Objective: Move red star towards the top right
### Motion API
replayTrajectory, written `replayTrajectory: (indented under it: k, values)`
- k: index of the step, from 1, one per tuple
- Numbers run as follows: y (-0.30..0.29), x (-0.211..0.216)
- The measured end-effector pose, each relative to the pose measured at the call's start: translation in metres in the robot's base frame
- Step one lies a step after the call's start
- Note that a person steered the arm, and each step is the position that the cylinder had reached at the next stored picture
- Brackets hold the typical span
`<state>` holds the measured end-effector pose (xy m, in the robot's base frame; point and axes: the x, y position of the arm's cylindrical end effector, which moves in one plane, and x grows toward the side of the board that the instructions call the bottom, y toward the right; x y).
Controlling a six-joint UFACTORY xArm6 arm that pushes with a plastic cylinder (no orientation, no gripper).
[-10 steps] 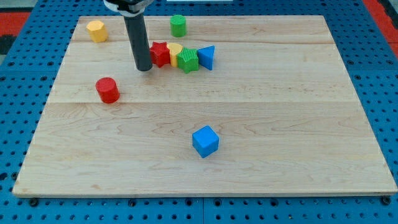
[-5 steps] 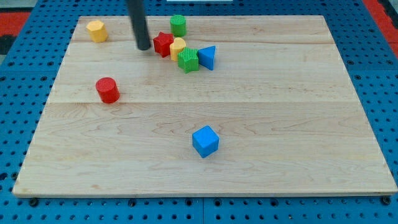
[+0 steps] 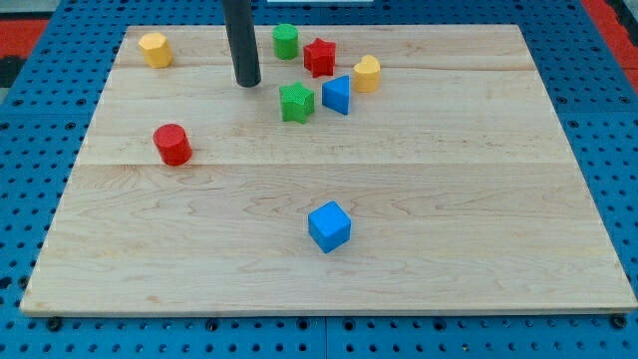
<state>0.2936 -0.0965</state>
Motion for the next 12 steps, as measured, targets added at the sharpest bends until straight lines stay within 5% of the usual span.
replayTrajectory:
  k: [1, 4, 7, 10, 12]
  values:
    - [0.007, -0.028]
    - [0.192, -0.044]
    - [0.157, -0.010]
    - [0.272, -0.022]
    - [0.274, -0.012]
